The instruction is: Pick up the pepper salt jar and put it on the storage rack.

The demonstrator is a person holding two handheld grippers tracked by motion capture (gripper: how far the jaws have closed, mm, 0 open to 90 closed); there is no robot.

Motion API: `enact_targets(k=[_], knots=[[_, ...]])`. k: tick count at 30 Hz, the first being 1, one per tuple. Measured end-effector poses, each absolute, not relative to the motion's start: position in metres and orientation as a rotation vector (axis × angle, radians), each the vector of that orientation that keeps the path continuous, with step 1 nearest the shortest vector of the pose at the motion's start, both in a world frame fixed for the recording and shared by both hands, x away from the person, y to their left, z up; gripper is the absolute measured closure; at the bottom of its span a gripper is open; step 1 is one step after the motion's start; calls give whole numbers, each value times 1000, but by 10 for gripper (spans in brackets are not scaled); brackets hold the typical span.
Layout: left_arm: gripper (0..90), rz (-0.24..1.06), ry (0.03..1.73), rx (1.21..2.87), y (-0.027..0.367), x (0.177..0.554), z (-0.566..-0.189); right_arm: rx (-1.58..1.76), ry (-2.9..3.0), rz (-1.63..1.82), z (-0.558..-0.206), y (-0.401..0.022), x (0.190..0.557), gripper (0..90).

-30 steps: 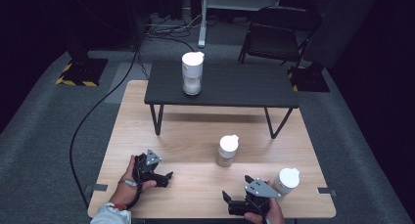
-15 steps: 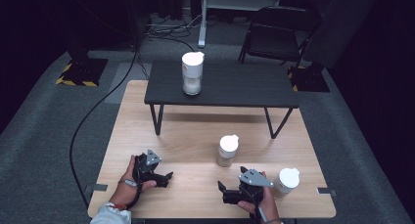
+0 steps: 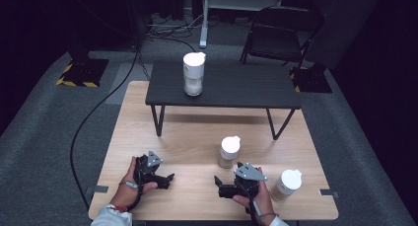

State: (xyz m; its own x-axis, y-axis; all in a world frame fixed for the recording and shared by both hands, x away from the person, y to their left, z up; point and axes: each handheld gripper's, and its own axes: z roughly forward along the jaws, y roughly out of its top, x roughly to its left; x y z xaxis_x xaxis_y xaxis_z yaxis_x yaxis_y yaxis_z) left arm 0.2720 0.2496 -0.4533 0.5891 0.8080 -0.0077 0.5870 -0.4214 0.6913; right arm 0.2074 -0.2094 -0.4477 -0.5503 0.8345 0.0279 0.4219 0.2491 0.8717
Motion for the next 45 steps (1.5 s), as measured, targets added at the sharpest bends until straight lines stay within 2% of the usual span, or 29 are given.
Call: enact_targets(k=[33, 38, 42, 45], knots=[[1, 429, 1097, 2161, 250, 272, -453, 1252, 1971, 1217, -462, -194, 252, 34], [1, 429, 1097, 2161, 250, 272, -453, 1265, 1946, 1219, -465, -192, 257, 85], [1, 428, 1093, 2161, 250, 272, -453, 1253, 1924, 1235, -463, -193, 259, 176], [1, 428, 1091, 2163, 250, 272, -453, 1241, 1933, 1239, -463, -194, 261, 203]])
